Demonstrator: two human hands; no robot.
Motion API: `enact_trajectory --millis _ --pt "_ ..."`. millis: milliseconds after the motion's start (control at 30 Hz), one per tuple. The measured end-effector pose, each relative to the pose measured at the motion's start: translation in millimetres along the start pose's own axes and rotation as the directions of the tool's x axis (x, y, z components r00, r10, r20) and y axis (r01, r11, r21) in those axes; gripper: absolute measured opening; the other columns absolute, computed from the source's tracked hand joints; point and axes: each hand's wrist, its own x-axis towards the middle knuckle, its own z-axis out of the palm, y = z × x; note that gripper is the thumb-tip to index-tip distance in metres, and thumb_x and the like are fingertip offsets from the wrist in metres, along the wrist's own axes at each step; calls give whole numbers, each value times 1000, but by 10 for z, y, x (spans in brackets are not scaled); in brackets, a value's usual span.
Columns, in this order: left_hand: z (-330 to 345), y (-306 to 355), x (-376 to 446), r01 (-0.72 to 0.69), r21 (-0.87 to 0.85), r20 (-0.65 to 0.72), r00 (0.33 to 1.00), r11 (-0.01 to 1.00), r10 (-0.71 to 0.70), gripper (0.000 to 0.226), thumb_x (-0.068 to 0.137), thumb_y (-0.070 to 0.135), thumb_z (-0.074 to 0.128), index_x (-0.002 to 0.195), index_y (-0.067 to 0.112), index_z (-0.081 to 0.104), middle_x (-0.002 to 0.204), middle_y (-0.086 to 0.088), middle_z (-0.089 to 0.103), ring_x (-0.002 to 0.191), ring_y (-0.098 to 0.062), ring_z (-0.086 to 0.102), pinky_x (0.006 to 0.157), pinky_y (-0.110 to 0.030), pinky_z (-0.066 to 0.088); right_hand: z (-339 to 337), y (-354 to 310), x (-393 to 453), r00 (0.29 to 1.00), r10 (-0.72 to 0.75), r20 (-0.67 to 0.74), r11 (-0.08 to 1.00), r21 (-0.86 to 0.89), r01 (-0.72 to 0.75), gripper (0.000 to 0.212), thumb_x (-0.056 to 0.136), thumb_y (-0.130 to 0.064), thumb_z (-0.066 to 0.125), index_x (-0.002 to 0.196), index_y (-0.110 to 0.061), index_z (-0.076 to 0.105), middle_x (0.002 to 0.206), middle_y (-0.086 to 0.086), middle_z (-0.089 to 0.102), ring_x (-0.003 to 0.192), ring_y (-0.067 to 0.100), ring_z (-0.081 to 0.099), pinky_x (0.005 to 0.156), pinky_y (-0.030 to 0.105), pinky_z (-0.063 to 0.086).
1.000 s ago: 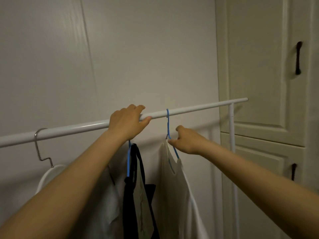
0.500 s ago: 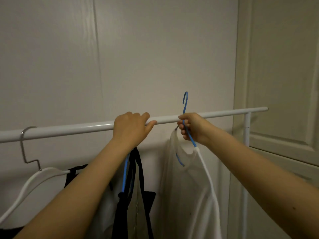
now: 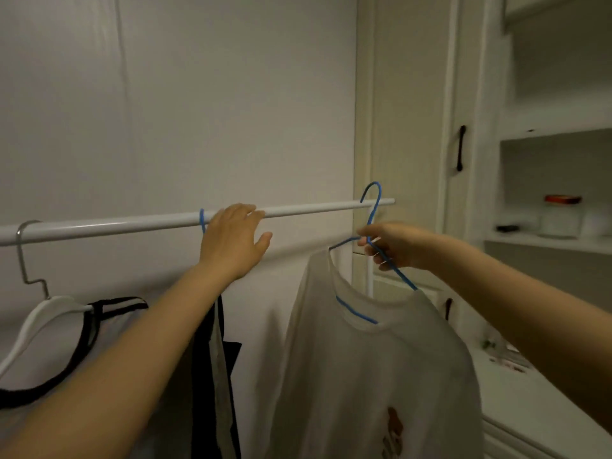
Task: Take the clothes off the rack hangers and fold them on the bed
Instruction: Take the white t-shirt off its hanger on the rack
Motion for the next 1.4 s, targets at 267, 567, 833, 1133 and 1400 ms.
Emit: enact_trajectory --millis 267,567,833,1133,1400 --pt "106 1434 -544 -171 -329 86 974 929 209 44 94 41 46 134 23 48 136 4 46 124 -18 41 98 -33 37 -784 548 -1141 948 13 -317 983 -171 -70 34 94 -41 47 73 -16 47 59 0 40 47 12 29 44 23 26" --pt "-296 3279 -931 -307 -560 -99 947 769 305 55 90 43 53 140 23 41 142 4 42 129 -17 38 102 -33 35 -2005 1040 -2673 693 -172 -700 937 -334 -105 43 90 -40 52 56 -15 53 53 2 53 54 18 48 60 30 40" --pt "-921 5459 -1559 -381 -743 -137 892 551 431 44 89 48 52 129 30 52 124 10 52 109 -16 54 84 -30 44 -3141 1830 -4576 565 -262 -782 932 -357 -62 41 89 -35 54 54 -14 56 47 -1 53 51 18 50 63 35 44" --pt "-1608 7718 -2590 -554 -787 -327 747 271 578 39 84 47 30 83 23 61 81 2 65 64 -28 64 47 -30 44 -4180 2656 -6945 367 -156 -917 882 -297 -366 43 93 -34 49 55 -15 55 45 -3 52 50 19 49 68 41 49" --pt "-2088 9196 -3278 -558 -830 -429 627 -9 650 46 82 51 23 77 18 54 77 -6 63 66 -36 61 53 -28 32 -4568 3084 -8660 46 -72 -996 829 -86 -553 45 95 -29 47 53 -12 51 48 -1 51 49 15 45 59 30 40"
